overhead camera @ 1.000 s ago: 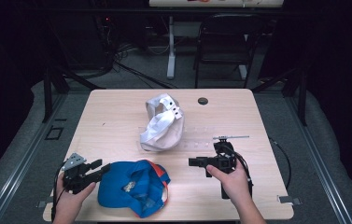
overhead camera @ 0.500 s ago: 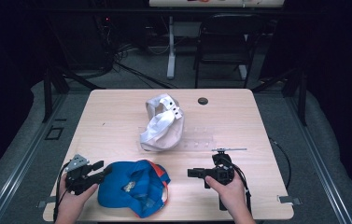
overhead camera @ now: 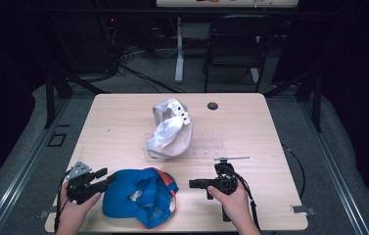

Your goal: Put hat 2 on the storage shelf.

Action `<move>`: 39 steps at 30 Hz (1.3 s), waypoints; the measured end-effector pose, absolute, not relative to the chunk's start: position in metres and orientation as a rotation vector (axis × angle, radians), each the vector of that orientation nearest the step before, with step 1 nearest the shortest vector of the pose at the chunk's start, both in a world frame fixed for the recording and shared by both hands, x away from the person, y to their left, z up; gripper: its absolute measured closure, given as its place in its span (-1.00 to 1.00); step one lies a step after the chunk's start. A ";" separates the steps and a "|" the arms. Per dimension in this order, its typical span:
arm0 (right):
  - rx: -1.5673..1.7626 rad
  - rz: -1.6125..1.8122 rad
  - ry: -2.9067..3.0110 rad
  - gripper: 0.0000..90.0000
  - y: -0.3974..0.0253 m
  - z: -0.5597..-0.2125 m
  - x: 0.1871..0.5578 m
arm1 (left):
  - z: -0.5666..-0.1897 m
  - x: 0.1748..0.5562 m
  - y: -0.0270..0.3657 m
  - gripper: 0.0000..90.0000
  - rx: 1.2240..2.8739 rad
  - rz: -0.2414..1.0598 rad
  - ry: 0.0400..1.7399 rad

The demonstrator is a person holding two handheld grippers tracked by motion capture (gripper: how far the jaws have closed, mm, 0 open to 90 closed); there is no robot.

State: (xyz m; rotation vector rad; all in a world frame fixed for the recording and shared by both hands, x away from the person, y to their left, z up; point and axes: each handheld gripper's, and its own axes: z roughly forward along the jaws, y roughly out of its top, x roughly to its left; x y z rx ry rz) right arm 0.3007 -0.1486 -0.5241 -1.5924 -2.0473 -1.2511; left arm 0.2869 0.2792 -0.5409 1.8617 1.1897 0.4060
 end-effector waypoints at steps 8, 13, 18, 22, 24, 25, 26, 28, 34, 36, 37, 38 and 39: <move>-1.550 -1.236 -2.066 0.36 -0.147 -0.524 0.298 | -0.544 0.289 0.279 0.13 1.870 0.393 1.189; -1.536 -1.235 -2.068 0.35 -0.147 -0.528 0.294 | -0.545 0.287 0.281 0.13 1.871 0.391 1.193; -1.518 -1.241 -2.031 0.35 -0.142 -0.532 0.295 | -0.546 0.285 0.284 0.13 1.870 0.405 1.206; -1.494 -1.223 -2.052 0.35 -0.135 -0.535 0.295 | -0.546 0.283 0.286 0.13 1.861 0.418 1.214; -1.489 -1.207 -2.044 0.35 -0.133 -0.537 0.295 | -0.546 0.283 0.288 0.13 1.869 0.412 1.222; -1.489 -1.207 -2.044 0.35 -0.133 -0.537 0.295 | -0.546 0.283 0.288 0.13 1.869 0.412 1.222; -1.479 -1.188 -2.032 0.35 -0.130 -0.540 0.296 | -0.547 0.284 0.288 0.13 1.866 0.410 1.225; -1.474 -1.182 -2.028 0.35 -0.128 -0.543 0.297 | -0.547 0.284 0.288 0.13 1.864 0.411 1.225; -1.461 -1.122 -2.039 0.34 -0.117 -0.552 0.301 | -0.547 0.282 0.290 0.13 1.852 0.422 1.222; -1.461 -1.107 -2.037 0.33 -0.114 -0.555 0.304 | -0.547 0.282 0.292 0.13 1.862 0.418 1.221; -1.461 -1.071 -2.068 0.33 -0.113 -0.556 0.306 | -0.547 0.281 0.292 0.13 1.862 0.417 1.222; -1.444 -1.073 -2.053 0.33 -0.110 -0.559 0.307 | -0.547 0.281 0.292 0.13 1.862 0.417 1.222; -1.450 -1.083 -2.030 0.33 -0.107 -0.561 0.307 | -0.547 0.280 0.292 0.13 1.857 0.425 1.221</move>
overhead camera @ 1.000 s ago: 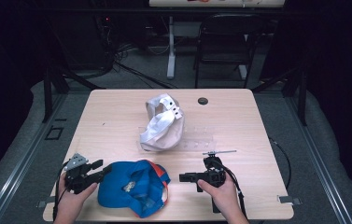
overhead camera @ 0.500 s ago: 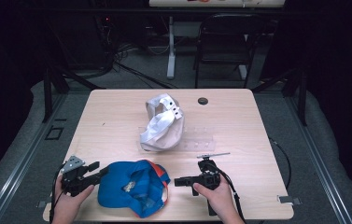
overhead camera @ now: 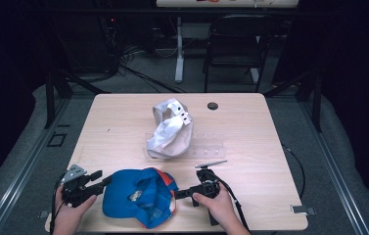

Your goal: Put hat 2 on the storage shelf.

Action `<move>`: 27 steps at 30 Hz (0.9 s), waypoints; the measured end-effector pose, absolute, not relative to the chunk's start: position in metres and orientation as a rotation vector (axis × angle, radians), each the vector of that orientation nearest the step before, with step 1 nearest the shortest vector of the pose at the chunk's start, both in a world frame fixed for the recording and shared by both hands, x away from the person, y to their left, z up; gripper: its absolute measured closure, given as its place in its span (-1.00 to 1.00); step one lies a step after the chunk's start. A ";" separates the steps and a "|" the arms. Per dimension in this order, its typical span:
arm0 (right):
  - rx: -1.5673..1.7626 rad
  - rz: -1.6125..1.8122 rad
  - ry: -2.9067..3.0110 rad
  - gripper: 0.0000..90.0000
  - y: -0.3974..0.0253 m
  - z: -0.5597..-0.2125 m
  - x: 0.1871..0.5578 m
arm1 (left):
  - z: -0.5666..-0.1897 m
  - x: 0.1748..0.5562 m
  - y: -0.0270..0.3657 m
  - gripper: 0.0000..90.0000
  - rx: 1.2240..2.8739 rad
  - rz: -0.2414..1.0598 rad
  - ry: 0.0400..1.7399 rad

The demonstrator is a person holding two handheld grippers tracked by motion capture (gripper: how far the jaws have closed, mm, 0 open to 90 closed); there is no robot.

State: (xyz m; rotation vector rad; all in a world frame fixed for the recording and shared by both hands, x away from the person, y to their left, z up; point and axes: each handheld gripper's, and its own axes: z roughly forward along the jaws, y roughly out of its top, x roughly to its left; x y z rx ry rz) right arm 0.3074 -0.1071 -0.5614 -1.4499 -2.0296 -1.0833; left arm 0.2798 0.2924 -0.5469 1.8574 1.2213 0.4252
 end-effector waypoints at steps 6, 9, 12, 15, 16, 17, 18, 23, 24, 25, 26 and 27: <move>-1.426 -1.033 -2.043 0.32 -0.093 -0.569 0.311 | -0.547 0.277 0.293 0.12 1.860 0.430 1.227; -1.420 -0.983 -2.080 0.32 -0.091 -0.571 0.312 | -0.546 0.276 0.294 0.12 1.864 0.432 1.229; -1.395 -0.989 -2.063 0.32 -0.088 -0.575 0.312 | -0.546 0.276 0.294 0.12 1.868 0.434 1.226; -1.379 -0.972 -2.052 0.32 -0.088 -0.579 0.311 | -0.546 0.276 0.293 0.12 1.875 0.432 1.225; -1.382 -0.973 -2.034 0.32 -0.087 -0.580 0.310 | -0.546 0.276 0.293 0.12 1.875 0.432 1.225; -1.371 -0.968 -2.029 0.32 -0.086 -0.581 0.310 | -0.547 0.276 0.292 0.12 1.858 0.440 1.225; -1.360 -0.954 -2.041 0.33 -0.086 -0.581 0.309 | -0.546 0.275 0.293 0.12 1.860 0.439 1.224; -1.337 -1.002 -1.978 0.41 -0.088 -0.577 0.307 | -0.545 0.276 0.292 0.12 1.876 0.435 1.224; -1.334 -1.010 -1.965 0.44 -0.089 -0.576 0.307 | -0.546 0.276 0.292 0.12 1.875 0.435 1.223; -1.335 -1.021 -1.951 0.47 -0.090 -0.574 0.307 | -0.546 0.276 0.292 0.12 1.876 0.434 1.223; -1.346 -1.041 -1.920 0.51 -0.091 -0.573 0.307 | -0.546 0.276 0.291 0.12 1.875 0.436 1.223; -1.357 -1.046 -1.903 0.55 -0.092 -0.571 0.307 | -0.546 0.276 0.291 0.12 1.876 0.436 1.222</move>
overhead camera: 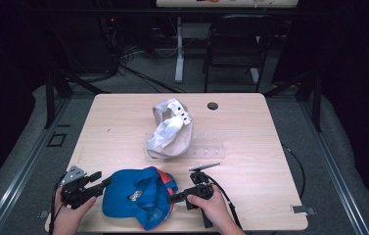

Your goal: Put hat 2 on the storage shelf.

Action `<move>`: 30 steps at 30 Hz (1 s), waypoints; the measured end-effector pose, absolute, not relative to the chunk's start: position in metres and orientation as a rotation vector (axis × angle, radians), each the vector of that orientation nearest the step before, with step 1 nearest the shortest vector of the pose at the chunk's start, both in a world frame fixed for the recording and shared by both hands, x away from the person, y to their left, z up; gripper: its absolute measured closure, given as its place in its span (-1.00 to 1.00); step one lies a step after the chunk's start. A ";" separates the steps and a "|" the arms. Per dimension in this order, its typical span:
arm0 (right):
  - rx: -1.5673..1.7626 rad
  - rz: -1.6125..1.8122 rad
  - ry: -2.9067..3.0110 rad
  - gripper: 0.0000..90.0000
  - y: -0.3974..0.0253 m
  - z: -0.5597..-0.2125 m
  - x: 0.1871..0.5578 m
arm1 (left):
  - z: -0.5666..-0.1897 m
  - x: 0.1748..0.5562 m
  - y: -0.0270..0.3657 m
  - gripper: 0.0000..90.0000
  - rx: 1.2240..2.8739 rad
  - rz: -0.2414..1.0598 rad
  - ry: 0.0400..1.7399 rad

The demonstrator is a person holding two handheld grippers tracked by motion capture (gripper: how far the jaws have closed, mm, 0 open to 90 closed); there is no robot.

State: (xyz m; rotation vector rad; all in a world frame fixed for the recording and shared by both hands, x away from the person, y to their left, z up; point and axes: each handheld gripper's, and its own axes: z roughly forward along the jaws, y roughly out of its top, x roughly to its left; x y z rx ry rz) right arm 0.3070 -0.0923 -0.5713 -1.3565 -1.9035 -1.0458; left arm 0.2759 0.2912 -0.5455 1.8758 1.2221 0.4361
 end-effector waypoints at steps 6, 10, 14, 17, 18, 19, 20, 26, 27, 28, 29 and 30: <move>-1.428 -1.074 -1.868 0.66 -0.094 -0.566 0.310 | -0.546 0.276 0.291 0.12 1.878 0.436 1.221; -1.459 -1.071 -1.869 0.71 -0.092 -0.562 0.311 | -0.545 0.276 0.291 0.12 1.873 0.436 1.222; -1.470 -1.067 -1.889 0.72 -0.090 -0.555 0.311 | -0.545 0.276 0.291 0.12 1.874 0.434 1.220; -1.486 -1.049 -1.895 0.72 -0.091 -0.549 0.311 | -0.545 0.276 0.292 0.12 1.874 0.434 1.221; -1.480 -1.050 -1.898 0.72 -0.092 -0.547 0.311 | -0.545 0.276 0.292 0.12 1.873 0.433 1.221; -1.522 -1.175 -1.829 0.72 -0.088 -0.550 0.310 | -0.545 0.276 0.291 0.12 1.867 0.437 1.220; -1.481 -1.038 -1.904 0.72 -0.095 -0.542 0.312 | -0.546 0.277 0.291 0.12 1.861 0.438 1.221; -1.480 -1.026 -1.903 0.73 -0.106 -0.526 0.315 | -0.545 0.277 0.290 0.12 1.875 0.430 1.219; -1.478 -1.008 -1.903 0.73 -0.108 -0.522 0.315 | -0.545 0.277 0.290 0.12 1.875 0.430 1.219; -1.475 -1.016 -1.899 0.72 -0.110 -0.520 0.316 | -0.545 0.277 0.290 0.12 1.876 0.431 1.218; -1.477 -1.013 -1.903 0.73 -0.113 -0.517 0.316 | -0.545 0.277 0.290 0.12 1.877 0.431 1.217; -1.482 -1.002 -1.908 0.73 -0.116 -0.514 0.317 | -0.545 0.277 0.290 0.12 1.877 0.431 1.217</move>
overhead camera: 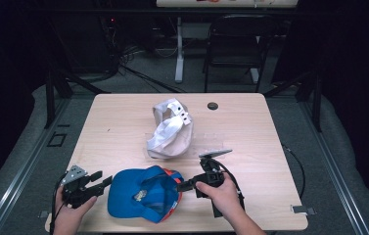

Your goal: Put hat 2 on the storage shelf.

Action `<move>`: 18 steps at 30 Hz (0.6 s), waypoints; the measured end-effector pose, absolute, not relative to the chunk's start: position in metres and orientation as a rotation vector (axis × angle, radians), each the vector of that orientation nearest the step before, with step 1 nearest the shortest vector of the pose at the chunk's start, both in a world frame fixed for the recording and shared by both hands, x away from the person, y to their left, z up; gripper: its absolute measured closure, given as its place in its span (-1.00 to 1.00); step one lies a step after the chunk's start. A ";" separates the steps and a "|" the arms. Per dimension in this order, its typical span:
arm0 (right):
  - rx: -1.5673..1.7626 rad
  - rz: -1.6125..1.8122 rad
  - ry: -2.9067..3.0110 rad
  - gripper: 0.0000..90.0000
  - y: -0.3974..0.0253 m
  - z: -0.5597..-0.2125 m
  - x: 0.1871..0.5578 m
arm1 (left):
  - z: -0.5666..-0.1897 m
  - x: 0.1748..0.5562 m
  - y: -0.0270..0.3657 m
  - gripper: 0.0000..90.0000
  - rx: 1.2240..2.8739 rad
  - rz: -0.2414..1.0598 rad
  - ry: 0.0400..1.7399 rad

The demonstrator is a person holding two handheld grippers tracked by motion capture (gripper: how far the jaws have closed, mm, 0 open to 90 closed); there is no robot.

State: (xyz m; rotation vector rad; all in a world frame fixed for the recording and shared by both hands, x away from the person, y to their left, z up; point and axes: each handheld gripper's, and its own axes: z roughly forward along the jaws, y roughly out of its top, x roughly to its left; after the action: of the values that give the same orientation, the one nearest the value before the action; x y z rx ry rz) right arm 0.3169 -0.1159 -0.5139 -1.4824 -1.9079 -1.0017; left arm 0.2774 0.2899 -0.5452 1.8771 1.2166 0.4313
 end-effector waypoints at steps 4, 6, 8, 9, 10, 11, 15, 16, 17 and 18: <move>-1.504 -0.987 -1.913 0.73 -0.130 -0.503 0.319 | -0.545 0.277 0.290 0.12 1.878 0.433 1.216; -1.509 -0.979 -1.916 0.73 -0.138 -0.497 0.319 | -0.545 0.278 0.289 0.12 1.877 0.434 1.215; -1.532 -0.960 -1.947 0.73 -0.147 -0.490 0.319 | -0.545 0.278 0.289 0.12 1.880 0.435 1.216; -1.534 -0.980 -1.926 0.73 -0.149 -0.489 0.318 | -0.546 0.278 0.289 0.12 1.868 0.440 1.215; -1.538 -0.967 -1.939 0.73 -0.153 -0.486 0.317 | -0.546 0.278 0.288 0.12 1.867 0.440 1.215; -1.540 -0.961 -1.952 0.73 -0.155 -0.484 0.317 | -0.545 0.278 0.289 0.12 1.879 0.436 1.215; -1.571 -0.939 -1.977 0.73 -0.168 -0.476 0.314 | -0.546 0.278 0.288 0.12 1.887 0.431 1.214; -1.569 -0.926 -1.979 0.73 -0.172 -0.473 0.314 | -0.546 0.278 0.288 0.12 1.886 0.431 1.214; -1.580 -0.931 -1.970 0.73 -0.174 -0.472 0.313 | -0.546 0.278 0.288 0.12 1.886 0.431 1.214; -1.577 -0.934 -1.960 0.73 -0.177 -0.472 0.314 | -0.546 0.279 0.287 0.12 1.888 0.432 1.213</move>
State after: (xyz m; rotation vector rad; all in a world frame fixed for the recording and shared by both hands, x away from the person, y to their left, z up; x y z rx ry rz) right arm 0.3136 -0.1766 -0.4716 -1.5772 -1.9599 -0.9336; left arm 0.2786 0.2874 -0.5457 1.8882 1.2128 0.4322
